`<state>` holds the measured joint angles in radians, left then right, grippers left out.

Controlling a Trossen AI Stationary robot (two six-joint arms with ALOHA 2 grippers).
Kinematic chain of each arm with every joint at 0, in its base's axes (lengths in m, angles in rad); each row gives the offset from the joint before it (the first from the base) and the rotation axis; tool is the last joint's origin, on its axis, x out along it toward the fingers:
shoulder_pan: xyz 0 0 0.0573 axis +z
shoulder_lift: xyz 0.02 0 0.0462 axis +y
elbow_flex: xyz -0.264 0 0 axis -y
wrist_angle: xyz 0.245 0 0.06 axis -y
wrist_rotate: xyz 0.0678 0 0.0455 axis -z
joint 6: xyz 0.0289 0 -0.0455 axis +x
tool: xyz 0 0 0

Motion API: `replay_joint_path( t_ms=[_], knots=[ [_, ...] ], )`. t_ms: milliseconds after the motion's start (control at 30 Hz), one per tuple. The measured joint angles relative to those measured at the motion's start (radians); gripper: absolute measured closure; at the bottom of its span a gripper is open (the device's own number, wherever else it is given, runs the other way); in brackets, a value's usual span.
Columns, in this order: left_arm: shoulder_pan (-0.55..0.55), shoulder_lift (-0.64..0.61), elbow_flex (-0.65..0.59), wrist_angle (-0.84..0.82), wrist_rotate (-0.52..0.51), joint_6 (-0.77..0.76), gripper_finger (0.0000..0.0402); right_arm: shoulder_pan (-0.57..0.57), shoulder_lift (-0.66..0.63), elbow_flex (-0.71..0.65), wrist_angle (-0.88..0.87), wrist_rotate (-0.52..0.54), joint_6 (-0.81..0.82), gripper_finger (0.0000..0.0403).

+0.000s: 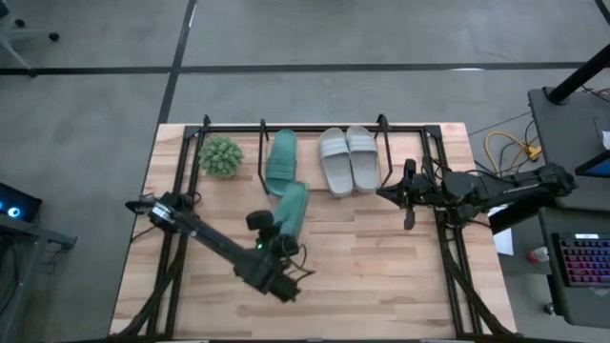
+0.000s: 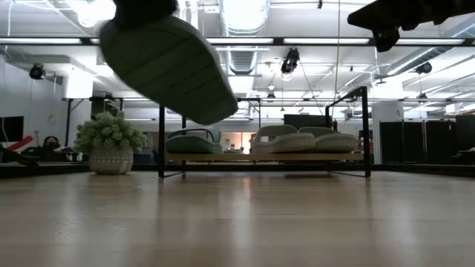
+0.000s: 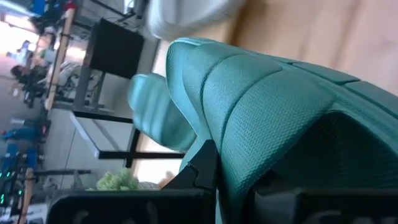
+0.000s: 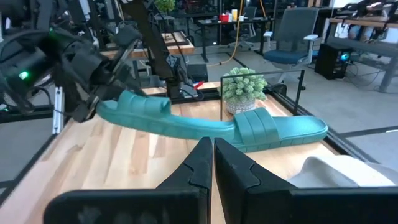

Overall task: Pick and place slides into the shelf
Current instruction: Put the green slide on the shelf

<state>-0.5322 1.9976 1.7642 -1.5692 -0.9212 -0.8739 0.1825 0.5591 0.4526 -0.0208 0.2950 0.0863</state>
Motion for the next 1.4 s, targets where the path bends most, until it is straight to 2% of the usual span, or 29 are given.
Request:
replay_joint_path(
  t_ms=[167, 367, 467, 800, 900, 1067, 1300, 1400],
  knots=[
    [0.082, 0.0, 0.032, 0.013, -0.066, 0.003, 0.0401, 0.0, -0.002, 0.0, 0.013, 0.07, -0.031, 0.0394],
    [0.167, 0.0, 0.05, 0.16, -0.16, 0.196, 0.0402, 0.0, -0.012, 0.001, 0.072, 0.198, -0.051, 0.0394],
    [0.212, 0.0, 0.049, 0.249, -0.18, 0.23, 0.0402, 0.0, -0.02, 0.001, 0.087, 0.237, -0.083, 0.0394],
    [0.325, 0.001, 0.05, 0.516, -0.237, 0.284, 0.0402, 0.0, -0.064, 0.001, 0.107, 0.257, -0.148, 0.0394],
    [0.358, 0.001, 0.044, 0.56, -0.252, 0.337, 0.0401, 0.0, -0.074, 0.001, 0.107, 0.257, -0.148, 0.0394],
    [0.416, 0.016, 0.037, 0.576, -0.312, 0.333, 0.0401, 0.0, -0.085, 0.001, 0.108, 0.257, -0.16, 0.0394],
    [0.458, 0.059, 0.009, 0.784, -0.34, 0.42, 0.0401, 0.0, -0.089, 0.001, 0.107, 0.257, -0.167, 0.0394],
    [0.459, 0.069, 0.005, 0.787, -0.336, 0.436, 0.0401, 0.0, -0.087, 0.001, 0.106, 0.257, -0.17, 0.0394]
  ],
)
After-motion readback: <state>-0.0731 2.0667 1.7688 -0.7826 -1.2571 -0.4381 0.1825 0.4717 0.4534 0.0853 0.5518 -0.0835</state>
